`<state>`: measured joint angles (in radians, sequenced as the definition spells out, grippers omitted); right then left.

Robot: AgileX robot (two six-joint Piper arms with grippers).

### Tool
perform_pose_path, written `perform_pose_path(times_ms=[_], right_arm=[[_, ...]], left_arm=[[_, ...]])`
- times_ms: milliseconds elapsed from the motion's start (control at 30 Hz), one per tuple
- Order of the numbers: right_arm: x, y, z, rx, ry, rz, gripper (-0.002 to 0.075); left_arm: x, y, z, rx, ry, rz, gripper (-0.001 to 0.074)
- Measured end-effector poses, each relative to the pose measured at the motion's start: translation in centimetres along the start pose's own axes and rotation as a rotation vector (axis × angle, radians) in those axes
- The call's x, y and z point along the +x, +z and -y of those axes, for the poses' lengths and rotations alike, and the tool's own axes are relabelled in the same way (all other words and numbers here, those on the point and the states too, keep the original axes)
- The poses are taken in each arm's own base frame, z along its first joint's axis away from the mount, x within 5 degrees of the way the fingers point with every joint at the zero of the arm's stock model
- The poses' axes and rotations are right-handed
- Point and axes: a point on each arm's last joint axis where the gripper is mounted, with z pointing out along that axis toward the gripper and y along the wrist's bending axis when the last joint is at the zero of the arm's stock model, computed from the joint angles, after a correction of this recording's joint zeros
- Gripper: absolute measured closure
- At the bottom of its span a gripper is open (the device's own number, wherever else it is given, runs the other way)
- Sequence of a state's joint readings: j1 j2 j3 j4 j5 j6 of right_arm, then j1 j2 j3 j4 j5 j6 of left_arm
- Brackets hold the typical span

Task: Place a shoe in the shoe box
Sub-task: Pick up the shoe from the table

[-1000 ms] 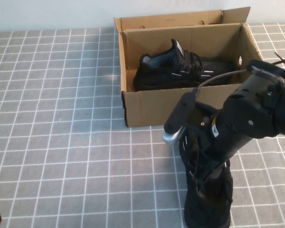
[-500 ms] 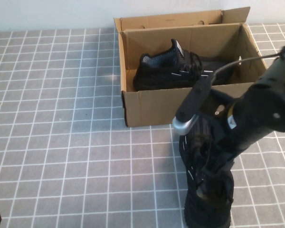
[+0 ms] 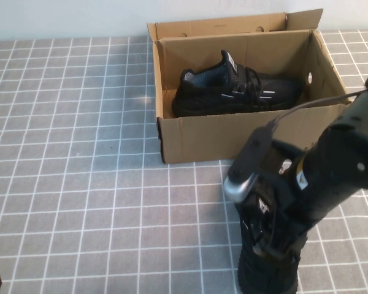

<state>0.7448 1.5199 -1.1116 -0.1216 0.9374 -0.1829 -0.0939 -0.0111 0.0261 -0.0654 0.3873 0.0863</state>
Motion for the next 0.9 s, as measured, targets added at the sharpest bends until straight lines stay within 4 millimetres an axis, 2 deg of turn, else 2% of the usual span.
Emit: perform_pose_path(times_ms=[167,300,333,500,700,900], right_arm=[[0.0,0.6,-0.5,-0.007,-0.057,0.035,0.0256],[-0.4,0.6,-0.3,0.013,-0.070,0.075,0.0256],[-0.4,0.7,-0.3,0.021,-0.077,0.079,0.0256],[-0.6,1.5,0.1,0.058,-0.114,0.065,0.0256],[-1.1,2.5,0.1,0.062,-0.108,0.083,0.0256],[-1.1,3.3,1.1,0.114,-0.074,0.062,0.0256]], left_arm=[[0.0,0.0,0.0,0.000,0.000,0.000,0.0736],[0.0,0.0,0.0,0.000,0.000,0.000,0.0736],[0.0,0.0,0.0,0.000,0.000,0.000,0.0716],[0.0,0.0,0.0,0.000,0.000,0.000,0.0728],[0.0,0.0,0.0,0.000,0.000,0.000,0.0735],[0.0,0.0,0.0,0.000,0.000,0.000,0.0736]])
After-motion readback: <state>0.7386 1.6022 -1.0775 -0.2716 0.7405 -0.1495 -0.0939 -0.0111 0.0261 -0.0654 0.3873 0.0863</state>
